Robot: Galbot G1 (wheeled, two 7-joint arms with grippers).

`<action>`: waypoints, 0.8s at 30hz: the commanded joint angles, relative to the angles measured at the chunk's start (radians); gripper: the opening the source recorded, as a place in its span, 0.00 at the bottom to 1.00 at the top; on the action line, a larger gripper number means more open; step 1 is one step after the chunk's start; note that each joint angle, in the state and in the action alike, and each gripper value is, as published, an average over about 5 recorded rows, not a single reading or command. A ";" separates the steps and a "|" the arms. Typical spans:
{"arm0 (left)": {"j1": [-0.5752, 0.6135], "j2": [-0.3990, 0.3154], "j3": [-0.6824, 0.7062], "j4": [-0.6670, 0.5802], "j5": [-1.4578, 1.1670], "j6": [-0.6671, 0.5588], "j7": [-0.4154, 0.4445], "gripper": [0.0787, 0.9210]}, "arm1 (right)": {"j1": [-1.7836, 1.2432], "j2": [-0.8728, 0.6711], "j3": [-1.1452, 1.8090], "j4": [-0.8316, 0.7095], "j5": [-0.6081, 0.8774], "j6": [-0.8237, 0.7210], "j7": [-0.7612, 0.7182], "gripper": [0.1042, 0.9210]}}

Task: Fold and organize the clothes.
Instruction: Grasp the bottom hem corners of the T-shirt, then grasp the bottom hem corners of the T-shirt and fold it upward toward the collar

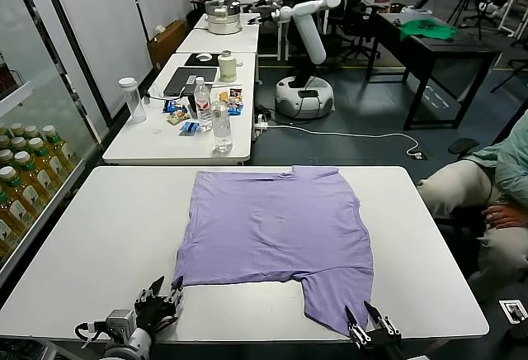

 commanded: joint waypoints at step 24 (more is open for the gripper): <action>0.301 0.097 -0.141 -0.282 0.042 -0.070 -0.025 0.01 | -0.132 -0.106 0.101 0.249 -0.009 0.005 0.018 0.01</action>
